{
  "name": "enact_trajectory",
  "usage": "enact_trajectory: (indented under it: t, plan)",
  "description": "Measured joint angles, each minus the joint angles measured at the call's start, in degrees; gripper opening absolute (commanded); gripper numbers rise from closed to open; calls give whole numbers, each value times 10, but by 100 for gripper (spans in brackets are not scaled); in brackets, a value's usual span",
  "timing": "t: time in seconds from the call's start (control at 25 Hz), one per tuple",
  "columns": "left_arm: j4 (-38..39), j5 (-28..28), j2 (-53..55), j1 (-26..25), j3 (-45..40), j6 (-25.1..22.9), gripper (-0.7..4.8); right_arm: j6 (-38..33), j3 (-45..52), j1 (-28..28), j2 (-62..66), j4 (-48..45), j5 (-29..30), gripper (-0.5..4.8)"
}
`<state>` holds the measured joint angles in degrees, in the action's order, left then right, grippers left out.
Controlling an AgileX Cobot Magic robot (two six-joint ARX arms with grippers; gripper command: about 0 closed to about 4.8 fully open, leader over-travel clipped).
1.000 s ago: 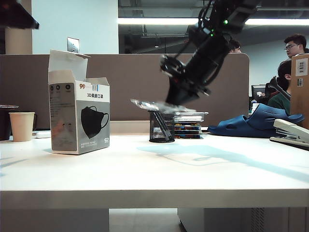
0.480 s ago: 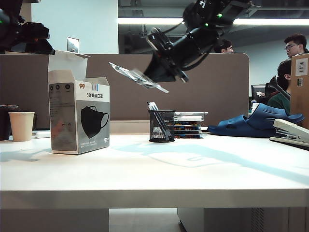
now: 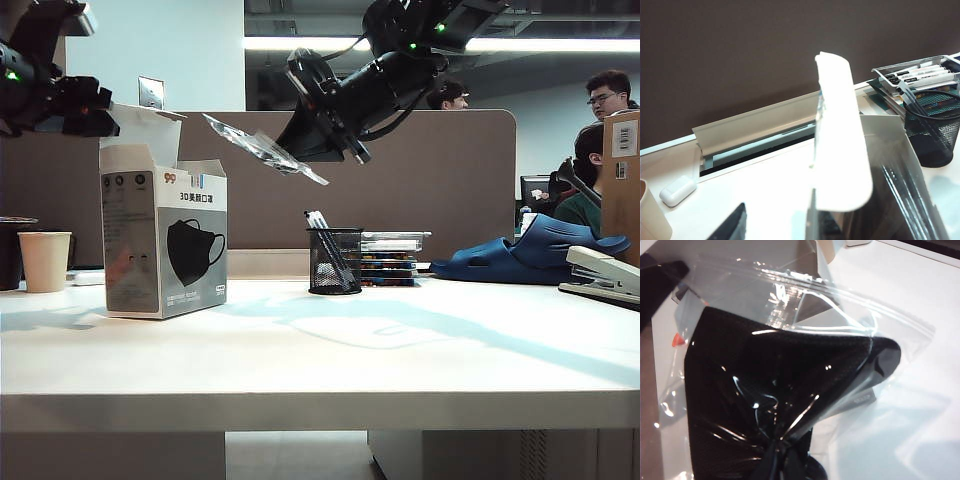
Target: Put the mask into the mask box.
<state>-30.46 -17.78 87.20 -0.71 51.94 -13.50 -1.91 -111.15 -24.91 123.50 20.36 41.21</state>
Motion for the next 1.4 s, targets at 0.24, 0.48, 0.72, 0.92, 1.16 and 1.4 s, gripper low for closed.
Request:
enact_trajectory:
  t: [0.24, 0.48, 0.72, 0.92, 1.16, 1.4]
  plan:
    - [-36, -43, 28, 0, 3, 3, -6, 0, 0, -7, 0, -29, 10, -6]
    - [-41, -144, 32, 0, 4, 28, -6, 0, 0, -32, 0, -173, 19, -6]
    - [-48, -213, 32, 0, 4, 106, -6, 2, 0, -55, 16, -249, -1, -6]
    - [-49, -287, 33, 0, 4, 108, -6, 7, 0, -62, 56, -342, -14, -6]
    - [-54, -291, 33, -3, 4, 138, -6, 59, 0, -61, 62, -373, -76, -6]
    - [-79, -291, 33, -3, 4, 165, -6, 108, 29, -74, 61, -377, -113, -6]
